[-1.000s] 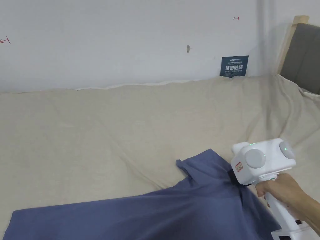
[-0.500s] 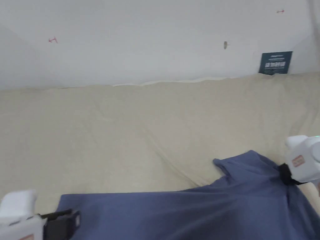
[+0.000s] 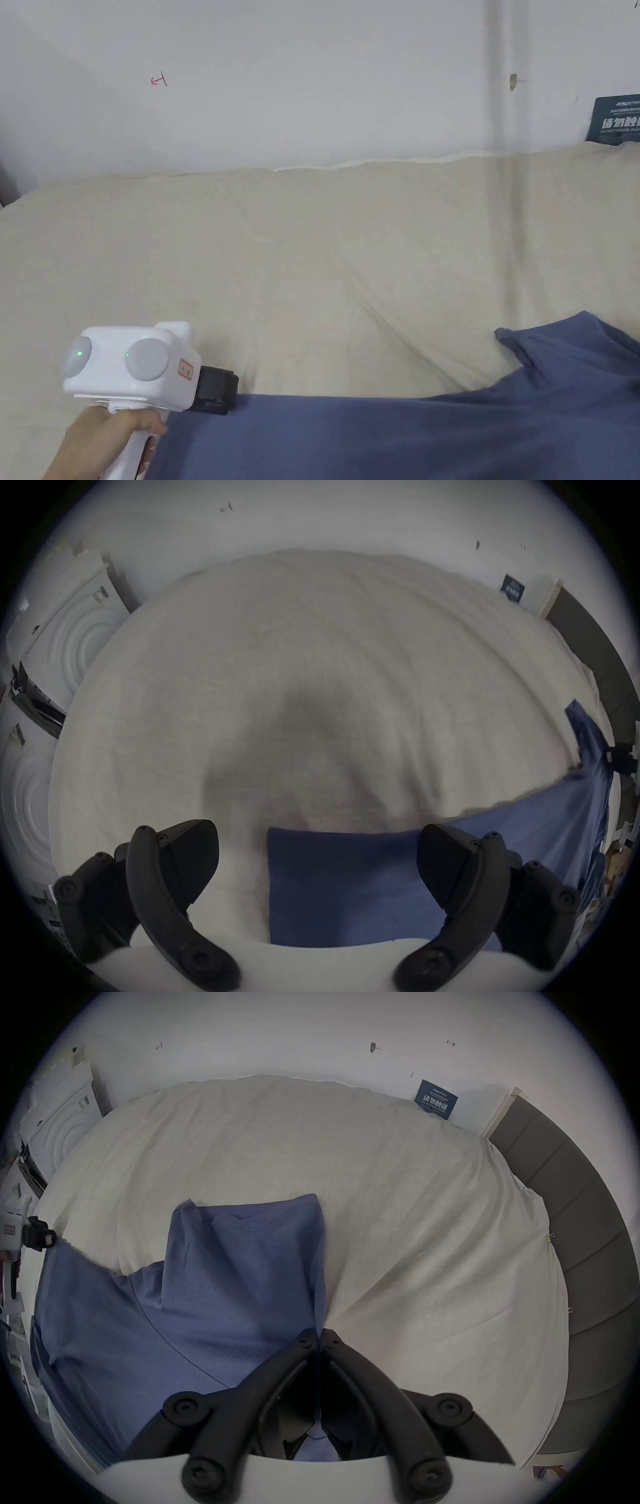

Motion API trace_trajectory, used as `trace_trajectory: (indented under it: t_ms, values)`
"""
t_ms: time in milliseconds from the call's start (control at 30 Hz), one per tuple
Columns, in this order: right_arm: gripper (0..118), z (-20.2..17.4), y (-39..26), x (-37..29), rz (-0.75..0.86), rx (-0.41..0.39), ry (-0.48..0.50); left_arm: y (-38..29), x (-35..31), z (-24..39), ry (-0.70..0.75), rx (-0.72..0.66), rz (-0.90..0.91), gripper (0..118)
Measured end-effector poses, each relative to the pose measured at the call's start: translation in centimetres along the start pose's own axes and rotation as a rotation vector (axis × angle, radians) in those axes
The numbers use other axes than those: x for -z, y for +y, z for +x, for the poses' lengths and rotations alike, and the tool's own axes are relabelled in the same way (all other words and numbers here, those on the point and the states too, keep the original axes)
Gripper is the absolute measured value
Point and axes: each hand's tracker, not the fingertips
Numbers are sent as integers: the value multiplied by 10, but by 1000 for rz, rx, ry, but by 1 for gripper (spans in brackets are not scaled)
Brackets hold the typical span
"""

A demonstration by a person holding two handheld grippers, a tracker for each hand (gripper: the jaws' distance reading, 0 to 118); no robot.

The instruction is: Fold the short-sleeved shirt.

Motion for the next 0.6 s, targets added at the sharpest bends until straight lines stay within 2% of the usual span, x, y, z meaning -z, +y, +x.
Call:
trace_trajectory:
  t_ms: [67,100,133,200,267,300,333,367,400,500,600]
  values:
    - [1,0,0,2,-1,4,1,-4,10,-3,-21,-40,-45,113]
    - [1,0,0,2,-2,5,1,-7,18,-4,-80,-74,-46,107]
    - [1,0,0,3,-4,0,-1,-11,9,-3,-37,-73,-2,105]
    - [1,-3,0,3,-5,-9,-7,-12,1,2,-35,-29,8,91]
    - [1,-3,1,4,-6,-6,-9,-22,-19,19,-41,-13,15,69]
    - [1,-3,0,4,-5,7,-8,-23,-22,20,-59,-23,20,49]
    - [1,-3,0,4,-2,13,-6,-24,-25,22,-69,-12,20,22]
    - [1,-2,0,3,0,16,-6,-16,-13,14,-87,-27,36,8]
    - [1,-1,0,2,2,22,-7,-15,-11,13,-129,-58,10,8]
    - [1,0,0,-8,14,28,-7,-19,-26,20,-105,-14,13,8]
    - [1,2,2,-20,29,2,0,-19,-39,22,-103,-7,30,8]
